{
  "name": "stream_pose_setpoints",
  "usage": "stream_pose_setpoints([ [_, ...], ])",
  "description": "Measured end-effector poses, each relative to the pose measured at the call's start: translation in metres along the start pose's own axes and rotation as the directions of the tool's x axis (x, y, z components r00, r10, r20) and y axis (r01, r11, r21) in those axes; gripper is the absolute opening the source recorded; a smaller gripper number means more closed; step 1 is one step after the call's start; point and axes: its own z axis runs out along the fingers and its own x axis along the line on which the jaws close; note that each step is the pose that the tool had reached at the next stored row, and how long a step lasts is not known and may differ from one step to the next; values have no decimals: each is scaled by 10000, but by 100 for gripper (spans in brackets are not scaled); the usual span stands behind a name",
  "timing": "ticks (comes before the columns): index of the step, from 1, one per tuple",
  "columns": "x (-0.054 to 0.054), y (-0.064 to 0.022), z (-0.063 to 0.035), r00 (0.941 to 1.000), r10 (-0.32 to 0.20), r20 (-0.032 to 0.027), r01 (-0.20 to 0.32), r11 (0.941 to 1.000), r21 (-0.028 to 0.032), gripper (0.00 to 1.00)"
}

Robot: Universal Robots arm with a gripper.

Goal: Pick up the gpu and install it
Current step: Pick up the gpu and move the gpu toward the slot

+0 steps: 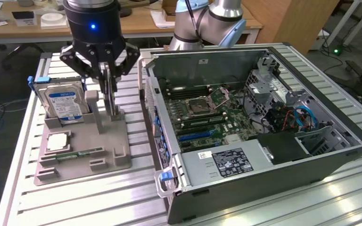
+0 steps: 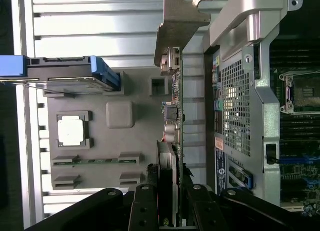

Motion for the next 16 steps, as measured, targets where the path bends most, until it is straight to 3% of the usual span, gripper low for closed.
stream_pose_setpoints([
  [16,-1,3,-63,10000,0,0,0,10000,0,27],
])
